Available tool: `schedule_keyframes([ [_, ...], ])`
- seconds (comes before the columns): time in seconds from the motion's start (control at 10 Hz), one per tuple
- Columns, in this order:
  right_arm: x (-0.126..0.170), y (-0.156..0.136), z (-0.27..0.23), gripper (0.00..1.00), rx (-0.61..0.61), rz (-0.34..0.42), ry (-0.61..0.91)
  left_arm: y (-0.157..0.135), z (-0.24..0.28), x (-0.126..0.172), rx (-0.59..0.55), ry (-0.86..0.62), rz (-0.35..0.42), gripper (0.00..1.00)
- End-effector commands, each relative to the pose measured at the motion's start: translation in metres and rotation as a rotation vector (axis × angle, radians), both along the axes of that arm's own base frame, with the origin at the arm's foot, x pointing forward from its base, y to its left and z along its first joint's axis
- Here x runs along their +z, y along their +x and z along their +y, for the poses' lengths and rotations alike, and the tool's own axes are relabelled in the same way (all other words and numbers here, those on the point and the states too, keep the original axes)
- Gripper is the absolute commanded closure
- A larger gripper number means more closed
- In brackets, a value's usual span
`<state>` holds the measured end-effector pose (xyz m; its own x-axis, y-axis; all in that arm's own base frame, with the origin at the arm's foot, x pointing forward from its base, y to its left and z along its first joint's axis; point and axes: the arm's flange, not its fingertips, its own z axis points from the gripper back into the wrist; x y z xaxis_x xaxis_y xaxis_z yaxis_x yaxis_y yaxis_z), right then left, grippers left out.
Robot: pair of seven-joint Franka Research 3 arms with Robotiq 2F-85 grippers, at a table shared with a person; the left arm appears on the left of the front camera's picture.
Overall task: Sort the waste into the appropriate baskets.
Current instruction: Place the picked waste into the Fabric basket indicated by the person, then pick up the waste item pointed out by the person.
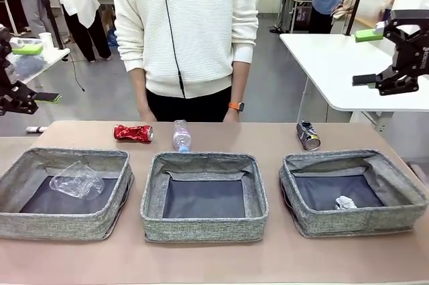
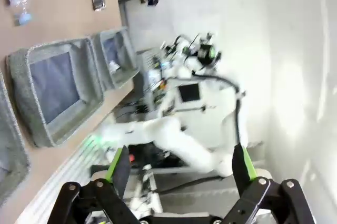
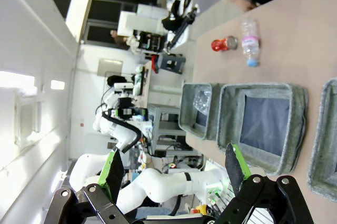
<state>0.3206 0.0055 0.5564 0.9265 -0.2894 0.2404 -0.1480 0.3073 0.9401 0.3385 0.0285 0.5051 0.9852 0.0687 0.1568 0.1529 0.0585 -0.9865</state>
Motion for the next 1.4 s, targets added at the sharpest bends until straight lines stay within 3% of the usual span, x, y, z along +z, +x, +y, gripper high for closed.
schedule_keyframes([
  [0.0, 0.0034, 0.0000, 0.0014, 0.00, -0.002, 0.021, 0.005, 0.0061, -0.0088, -0.0047, 0.128, -0.121, 0.221, 0.00],
  [0.1, 0.0034, 0.0000, 0.0014, 0.00, -0.002, 0.021, 0.005, 0.0000, 0.0000, 0.0000, 0.000, 0.000, 0.000, 0.00],
  [1.3, 0.0034, 0.0000, 0.0014, 0.00, -0.002, 0.021, 0.005, 0.0000, 0.0000, 0.0000, 0.000, 0.000, 0.000, 0.00],
])
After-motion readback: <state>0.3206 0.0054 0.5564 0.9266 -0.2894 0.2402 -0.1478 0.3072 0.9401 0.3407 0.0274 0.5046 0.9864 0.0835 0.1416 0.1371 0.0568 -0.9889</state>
